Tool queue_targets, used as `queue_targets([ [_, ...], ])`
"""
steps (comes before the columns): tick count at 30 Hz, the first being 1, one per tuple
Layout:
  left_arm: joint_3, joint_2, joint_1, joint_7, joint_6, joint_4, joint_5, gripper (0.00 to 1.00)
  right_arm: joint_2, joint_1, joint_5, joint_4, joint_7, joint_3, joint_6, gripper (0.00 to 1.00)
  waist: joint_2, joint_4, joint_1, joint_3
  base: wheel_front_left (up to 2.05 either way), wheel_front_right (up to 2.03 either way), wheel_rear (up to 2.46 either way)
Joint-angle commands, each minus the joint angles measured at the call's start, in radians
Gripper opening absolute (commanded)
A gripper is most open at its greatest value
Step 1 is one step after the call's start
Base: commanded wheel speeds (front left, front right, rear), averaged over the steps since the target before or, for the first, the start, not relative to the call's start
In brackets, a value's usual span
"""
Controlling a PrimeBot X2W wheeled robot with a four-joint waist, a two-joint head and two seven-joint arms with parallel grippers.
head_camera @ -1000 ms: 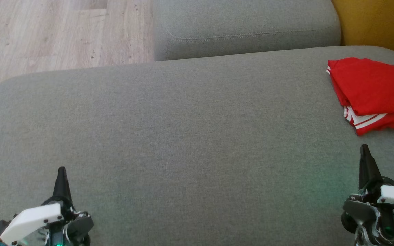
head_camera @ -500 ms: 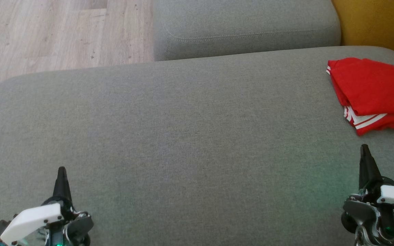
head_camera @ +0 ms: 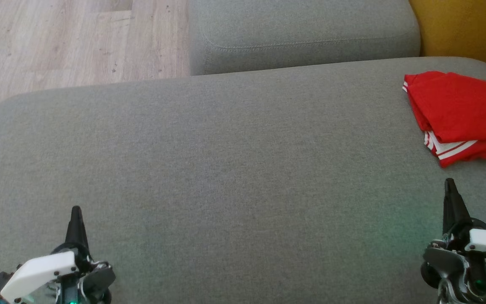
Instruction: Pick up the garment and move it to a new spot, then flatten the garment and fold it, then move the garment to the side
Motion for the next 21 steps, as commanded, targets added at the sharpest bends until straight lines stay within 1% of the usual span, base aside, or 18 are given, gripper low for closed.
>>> queue_targets([
  [1, 0.042, 0.004, -0.050, 0.008, -0.007, -0.028, 0.010, 0.00, -0.004, -0.055, 0.006, -0.031, 0.006, 0.021, -0.001, 0.00, 0.0000, 0.000, 0.0000, 0.000, 0.00, 0.00, 0.00],
  [21, 0.042, 0.004, -0.050, 0.008, -0.007, -0.028, 0.010, 0.00, -0.004, -0.055, 0.006, -0.031, 0.006, 0.021, -0.001, 0.00, 0.0000, 0.000, 0.0000, 0.000, 0.00, 0.00, 0.00],
])
